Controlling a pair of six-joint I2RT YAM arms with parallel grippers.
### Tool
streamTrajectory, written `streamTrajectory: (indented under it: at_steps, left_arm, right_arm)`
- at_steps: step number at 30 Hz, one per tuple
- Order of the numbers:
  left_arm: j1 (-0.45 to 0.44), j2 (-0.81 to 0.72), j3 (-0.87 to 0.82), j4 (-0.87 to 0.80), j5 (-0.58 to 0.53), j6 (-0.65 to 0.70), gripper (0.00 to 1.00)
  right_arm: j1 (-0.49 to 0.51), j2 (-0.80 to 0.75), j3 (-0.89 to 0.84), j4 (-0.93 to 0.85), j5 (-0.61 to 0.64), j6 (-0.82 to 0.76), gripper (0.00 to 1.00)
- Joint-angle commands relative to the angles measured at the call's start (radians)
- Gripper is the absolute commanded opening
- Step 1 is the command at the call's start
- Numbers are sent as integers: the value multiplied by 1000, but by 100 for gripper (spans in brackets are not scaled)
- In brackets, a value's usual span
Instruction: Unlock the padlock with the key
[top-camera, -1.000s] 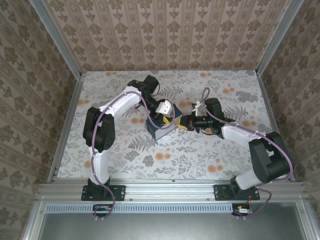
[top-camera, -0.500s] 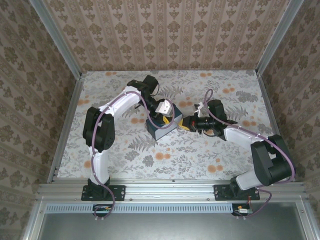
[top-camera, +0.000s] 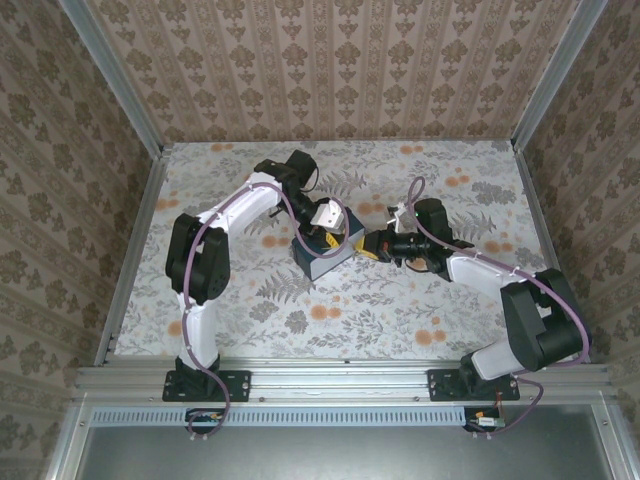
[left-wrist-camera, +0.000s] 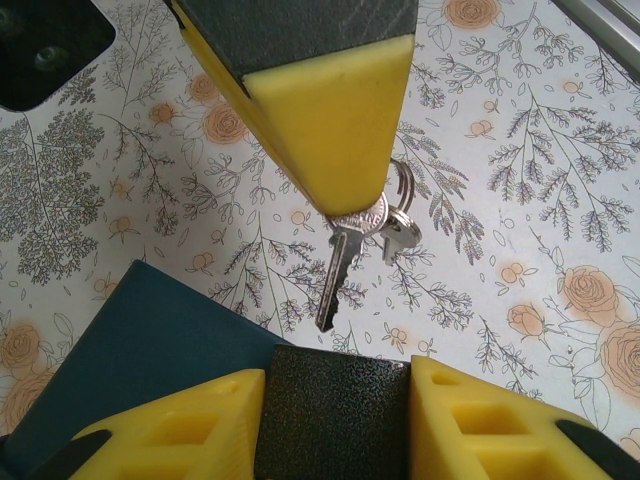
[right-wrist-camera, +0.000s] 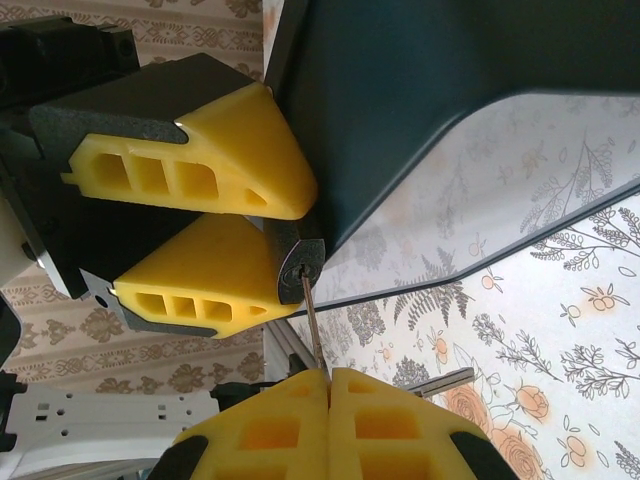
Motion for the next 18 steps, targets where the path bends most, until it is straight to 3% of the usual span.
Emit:
streamTrajectory:
  at_steps: [1, 18]
  left_arm:
    - [4, 12, -9, -20, -19, -7, 37]
    - [3, 6, -15, -23, -18, -3, 37]
  right_arm:
    - [9, 20, 19, 35, -1, 14, 0]
    - [14, 12, 16, 40, 2, 8, 0]
